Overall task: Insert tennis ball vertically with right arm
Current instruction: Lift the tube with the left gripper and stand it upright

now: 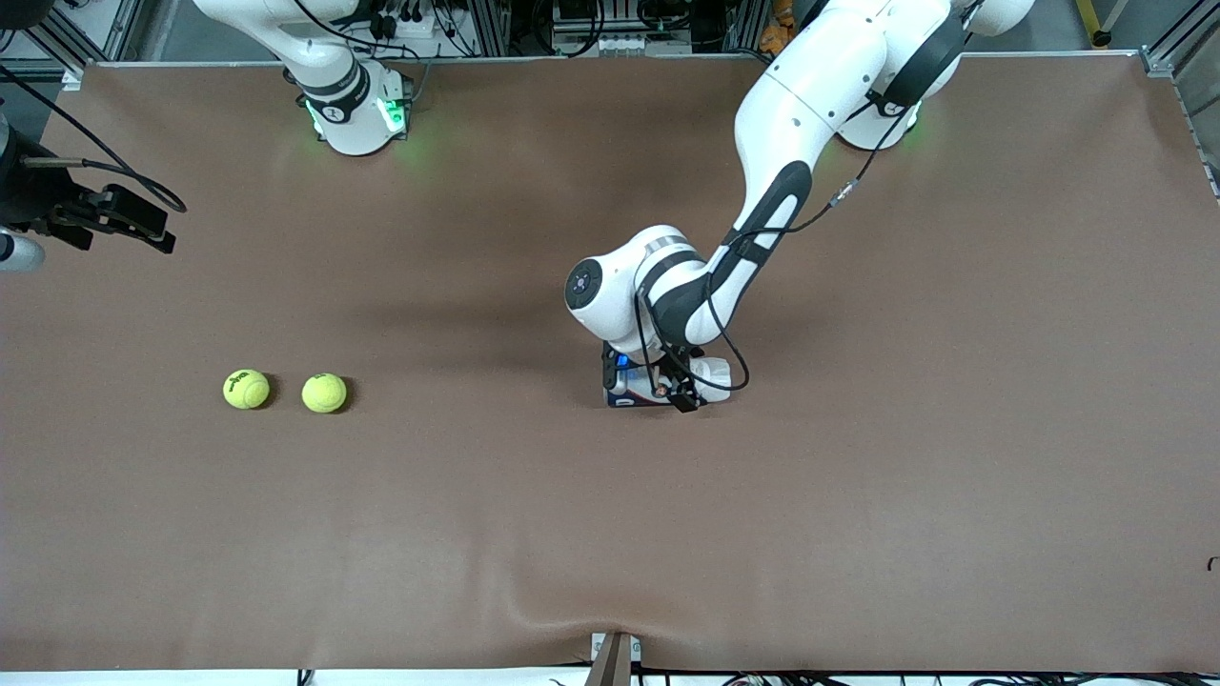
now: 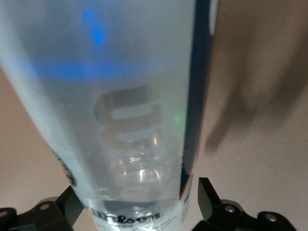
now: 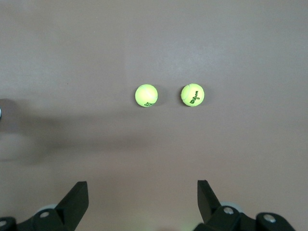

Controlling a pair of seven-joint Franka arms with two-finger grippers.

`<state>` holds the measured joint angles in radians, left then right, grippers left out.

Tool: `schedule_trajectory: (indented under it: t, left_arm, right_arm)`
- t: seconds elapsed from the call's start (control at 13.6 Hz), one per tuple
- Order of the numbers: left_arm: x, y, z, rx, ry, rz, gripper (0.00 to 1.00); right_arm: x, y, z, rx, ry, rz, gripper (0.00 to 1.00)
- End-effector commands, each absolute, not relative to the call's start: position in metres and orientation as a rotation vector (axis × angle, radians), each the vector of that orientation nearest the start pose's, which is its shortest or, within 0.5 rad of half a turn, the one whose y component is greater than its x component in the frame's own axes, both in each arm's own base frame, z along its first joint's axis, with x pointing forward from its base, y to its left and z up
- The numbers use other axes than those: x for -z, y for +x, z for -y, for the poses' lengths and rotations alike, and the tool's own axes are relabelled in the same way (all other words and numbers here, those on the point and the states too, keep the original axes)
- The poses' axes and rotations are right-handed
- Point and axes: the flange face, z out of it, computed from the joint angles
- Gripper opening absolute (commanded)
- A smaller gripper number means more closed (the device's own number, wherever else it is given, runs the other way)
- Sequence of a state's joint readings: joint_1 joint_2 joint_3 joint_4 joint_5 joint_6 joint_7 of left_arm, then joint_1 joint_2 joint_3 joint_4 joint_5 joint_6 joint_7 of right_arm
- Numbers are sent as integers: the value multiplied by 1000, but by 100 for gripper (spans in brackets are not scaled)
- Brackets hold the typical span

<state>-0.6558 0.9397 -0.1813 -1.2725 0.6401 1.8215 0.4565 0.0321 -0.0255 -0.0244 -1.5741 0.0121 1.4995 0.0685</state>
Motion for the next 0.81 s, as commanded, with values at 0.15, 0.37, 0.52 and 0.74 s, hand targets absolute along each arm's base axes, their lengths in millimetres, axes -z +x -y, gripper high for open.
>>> schedule_trajectory:
  t: [0.15,0.37,0.52,0.74]
  left_arm:
    - [-165,537,472,-356,-1883,-1788,100]
    - [-161,538,470,-358,-1862,-1785,97]
    - [-161,540,468,-359,-1862,-1784,91]
    - [-161,540,467,-360,-1861,-1784,80]
  right_arm:
    - [-634,541,-3,-75,-3125,-83,100]
    - [-634,540,-3,-77,-3125,-83,100]
    - [-634,540,-4,-77,-3125,-80,100]
    - [-634,540,-4,-77,-3127,-80,100]
